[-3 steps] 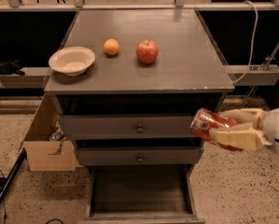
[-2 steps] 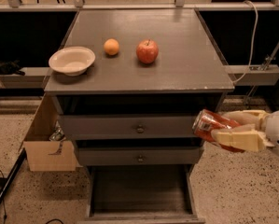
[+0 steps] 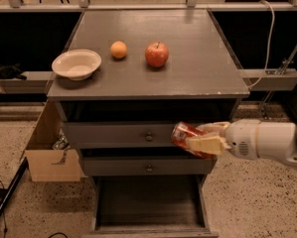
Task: Place coke can into bottom drawer
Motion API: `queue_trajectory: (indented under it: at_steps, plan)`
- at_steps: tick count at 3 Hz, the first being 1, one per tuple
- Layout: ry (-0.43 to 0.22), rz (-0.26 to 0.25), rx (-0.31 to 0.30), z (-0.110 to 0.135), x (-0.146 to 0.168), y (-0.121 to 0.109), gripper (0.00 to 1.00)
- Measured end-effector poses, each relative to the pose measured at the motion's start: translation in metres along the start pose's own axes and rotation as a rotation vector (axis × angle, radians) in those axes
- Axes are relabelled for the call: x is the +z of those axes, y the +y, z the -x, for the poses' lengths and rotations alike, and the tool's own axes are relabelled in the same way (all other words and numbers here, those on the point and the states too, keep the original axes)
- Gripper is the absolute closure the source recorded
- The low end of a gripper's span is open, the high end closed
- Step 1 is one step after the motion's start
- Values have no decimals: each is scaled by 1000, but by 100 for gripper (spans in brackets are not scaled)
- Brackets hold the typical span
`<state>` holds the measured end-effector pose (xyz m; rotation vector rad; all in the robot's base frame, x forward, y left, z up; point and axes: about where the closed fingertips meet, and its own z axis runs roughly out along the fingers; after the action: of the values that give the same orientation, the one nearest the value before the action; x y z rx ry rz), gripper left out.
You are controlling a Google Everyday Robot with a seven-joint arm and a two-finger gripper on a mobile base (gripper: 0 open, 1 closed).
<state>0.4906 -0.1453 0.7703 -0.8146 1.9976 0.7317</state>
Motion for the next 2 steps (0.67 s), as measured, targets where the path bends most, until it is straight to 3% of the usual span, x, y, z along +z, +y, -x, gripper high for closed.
queue_trajectory:
  at_steps: [2]
  plan:
    - [-33, -38, 217, -68, 52, -8, 100]
